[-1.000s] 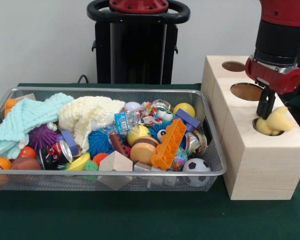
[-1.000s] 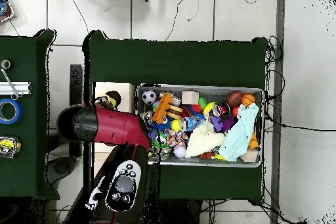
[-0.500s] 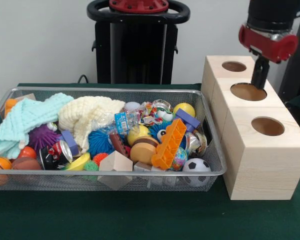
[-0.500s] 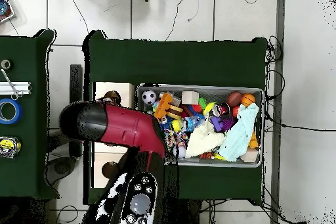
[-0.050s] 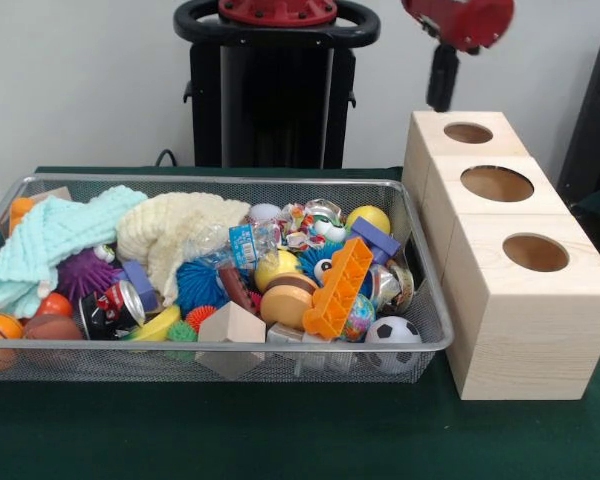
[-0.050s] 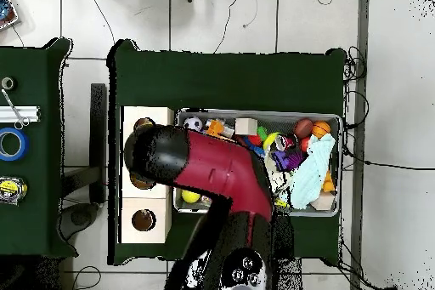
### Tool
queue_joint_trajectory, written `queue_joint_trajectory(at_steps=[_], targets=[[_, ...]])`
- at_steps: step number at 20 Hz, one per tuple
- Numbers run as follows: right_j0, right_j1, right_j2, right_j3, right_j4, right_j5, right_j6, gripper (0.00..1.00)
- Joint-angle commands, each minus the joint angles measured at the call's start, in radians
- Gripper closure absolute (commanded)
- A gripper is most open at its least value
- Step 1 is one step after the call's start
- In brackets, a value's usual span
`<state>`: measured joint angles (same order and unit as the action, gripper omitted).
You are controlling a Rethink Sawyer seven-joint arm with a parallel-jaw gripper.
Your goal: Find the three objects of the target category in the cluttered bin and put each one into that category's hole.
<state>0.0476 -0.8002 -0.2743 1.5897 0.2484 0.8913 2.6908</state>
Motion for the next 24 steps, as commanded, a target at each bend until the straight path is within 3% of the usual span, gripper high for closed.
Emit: queue_joint_trajectory(at_steps=[1, 3, 7, 11, 12, 19, 24], targets=[[-0.159, -0.077, 0.050, 0.016, -0.124, 0.117, -0.291, 1.00], [-0.226, -0.073, 0.088, 0.030, -0.143, 0.055, -0.356, 1.00], [-0.312, -0.058, 0.131, 0.007, -0.192, -0.016, -0.377, 1.00], [-0.395, -0.061, 0.195, -0.034, -0.245, 0.002, -0.435, 1.00], [-0.415, -0.062, 0.215, -0.045, -0.263, 0.009, -0.451, 0.00], [-0.431, -0.012, 0.243, -0.089, -0.315, -0.088, -0.376, 0.00], [-0.492, 0.019, 0.315, -0.056, -0.308, -0.161, -0.392, 0.00]])
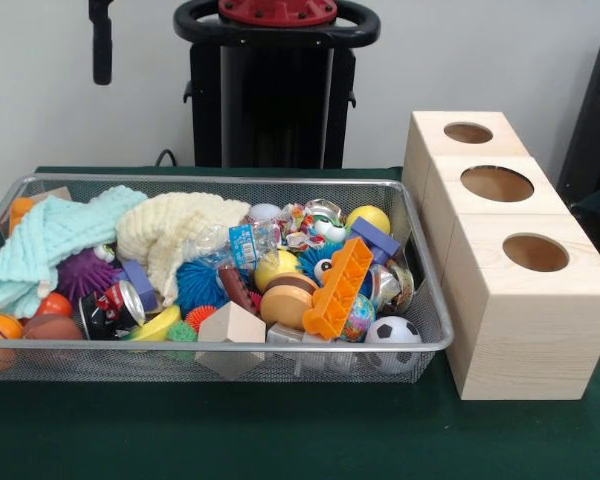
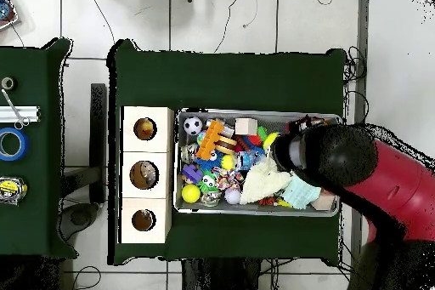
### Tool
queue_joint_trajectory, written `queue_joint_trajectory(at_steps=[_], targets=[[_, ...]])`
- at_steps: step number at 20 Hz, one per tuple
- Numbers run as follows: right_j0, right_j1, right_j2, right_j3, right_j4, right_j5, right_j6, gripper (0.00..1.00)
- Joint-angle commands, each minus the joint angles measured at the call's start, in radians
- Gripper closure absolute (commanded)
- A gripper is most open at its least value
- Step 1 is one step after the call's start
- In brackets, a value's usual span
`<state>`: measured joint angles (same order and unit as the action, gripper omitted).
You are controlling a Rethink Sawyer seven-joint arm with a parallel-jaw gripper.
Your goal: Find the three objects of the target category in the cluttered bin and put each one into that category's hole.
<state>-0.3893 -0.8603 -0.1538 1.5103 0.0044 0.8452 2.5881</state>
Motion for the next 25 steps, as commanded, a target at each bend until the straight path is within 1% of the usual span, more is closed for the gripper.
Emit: queue_joint_trajectory(at_steps=[1, 3, 6, 8, 11, 14, 17, 21, 25], targets=[[-0.071, 0.094, 0.211, 0.018, -0.080, -0.140, -0.306, 0.00], [-0.092, 0.104, 0.238, 0.023, -0.091, -0.158, -0.315, 0.00], [-0.110, 0.104, 0.273, 0.028, -0.106, -0.151, -0.323, 0.00], [-0.117, 0.115, 0.293, 0.032, -0.118, -0.156, -0.310, 0.00], [-0.120, 0.162, 0.317, 0.024, -0.154, -0.211, -0.286, 0.00], [-0.113, 0.186, 0.329, 0.010, -0.178, -0.206, -0.263, 0.00], [-0.102, 0.178, 0.336, 0.014, -0.180, -0.172, -0.240, 0.00], [-0.086, 0.171, 0.341, 0.018, -0.199, -0.157, -0.210, 0.00], [-0.079, 0.159, 0.349, 0.019, -0.221, -0.128, -0.219, 0.00]])
